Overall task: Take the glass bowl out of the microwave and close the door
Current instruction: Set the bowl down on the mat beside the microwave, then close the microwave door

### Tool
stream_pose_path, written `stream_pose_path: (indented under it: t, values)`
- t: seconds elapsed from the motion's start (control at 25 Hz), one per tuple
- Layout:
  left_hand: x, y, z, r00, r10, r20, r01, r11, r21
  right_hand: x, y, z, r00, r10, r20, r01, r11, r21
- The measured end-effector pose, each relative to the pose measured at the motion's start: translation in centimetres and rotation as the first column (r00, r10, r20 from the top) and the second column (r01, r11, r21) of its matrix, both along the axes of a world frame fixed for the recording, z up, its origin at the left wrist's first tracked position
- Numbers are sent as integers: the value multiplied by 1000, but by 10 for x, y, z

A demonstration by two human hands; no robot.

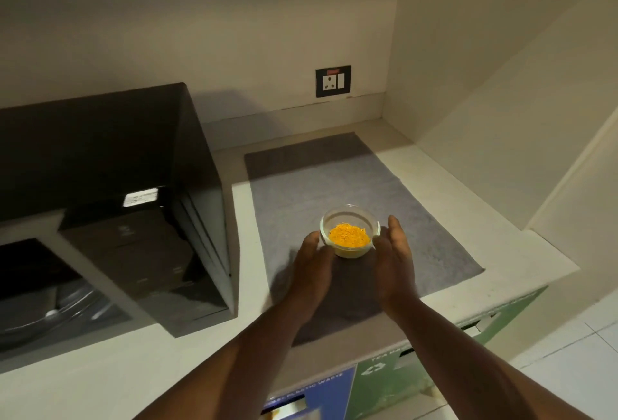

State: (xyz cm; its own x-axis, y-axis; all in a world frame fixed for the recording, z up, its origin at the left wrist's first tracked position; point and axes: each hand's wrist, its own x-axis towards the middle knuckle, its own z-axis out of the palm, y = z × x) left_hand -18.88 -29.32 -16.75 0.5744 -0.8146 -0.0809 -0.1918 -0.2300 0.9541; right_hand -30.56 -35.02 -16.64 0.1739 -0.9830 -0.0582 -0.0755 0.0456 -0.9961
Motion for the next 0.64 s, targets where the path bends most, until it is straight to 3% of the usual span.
stream_pose_path:
  t: [0.08,0.2,0.4,0.52,0.64]
  values:
    - [8,27,19,995,-33,96,26,997,74,7,23,27,999,-17,-28,14,993,-120]
    - [21,73,55,953,-83,291,94,995,-22,26,64,62,996,-9,-88,-17,956,-294]
    - [50,179,151,763,-135,632,221,974,-58,82,149,141,973,153,-175,-224,819,-528]
    - [85,245,194,577,-12,817,96,994,-53,111,191,177,904,200,-378,-403,692,-599]
    - [140,307,214,467,114,877,-136,989,-57,132,212,187,725,146,-673,-624,554,-551]
